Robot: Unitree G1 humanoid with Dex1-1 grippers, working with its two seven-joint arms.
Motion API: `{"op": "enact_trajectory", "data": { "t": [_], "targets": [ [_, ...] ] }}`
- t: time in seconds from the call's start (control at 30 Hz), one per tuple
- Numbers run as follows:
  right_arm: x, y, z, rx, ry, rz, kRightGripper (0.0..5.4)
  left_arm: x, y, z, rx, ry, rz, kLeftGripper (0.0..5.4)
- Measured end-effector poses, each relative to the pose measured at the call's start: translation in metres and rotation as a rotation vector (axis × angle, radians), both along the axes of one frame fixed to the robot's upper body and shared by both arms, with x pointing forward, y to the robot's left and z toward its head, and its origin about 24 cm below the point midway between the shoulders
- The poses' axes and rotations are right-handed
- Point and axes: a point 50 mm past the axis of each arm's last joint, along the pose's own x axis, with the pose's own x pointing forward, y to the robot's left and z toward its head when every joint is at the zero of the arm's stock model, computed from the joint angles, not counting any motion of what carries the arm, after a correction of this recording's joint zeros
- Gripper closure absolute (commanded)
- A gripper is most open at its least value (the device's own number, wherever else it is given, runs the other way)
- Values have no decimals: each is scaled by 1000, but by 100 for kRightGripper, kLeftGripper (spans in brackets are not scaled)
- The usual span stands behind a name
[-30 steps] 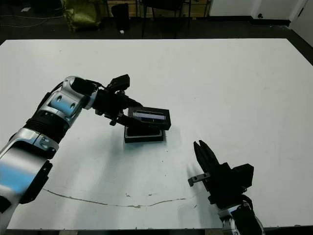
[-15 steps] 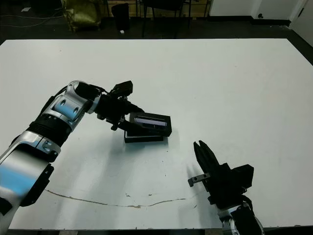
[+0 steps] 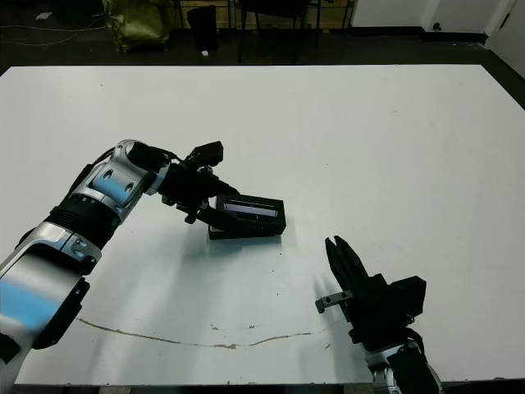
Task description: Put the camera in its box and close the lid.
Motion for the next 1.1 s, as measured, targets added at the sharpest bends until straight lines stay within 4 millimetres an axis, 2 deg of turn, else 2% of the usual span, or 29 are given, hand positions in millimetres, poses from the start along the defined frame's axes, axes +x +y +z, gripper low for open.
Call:
{"op": "enact_trajectory", "data": {
  "t": [0.53, 1.1],
  "targets": [
    [0, -1, -2, 2, -3, -1, 540, 0, 8, -2, 52, 3, 18, 285],
    [-1, -1, -3, 4, 3, 1, 540, -4, 17, -14, 50, 9, 20, 285]
  ]
}}
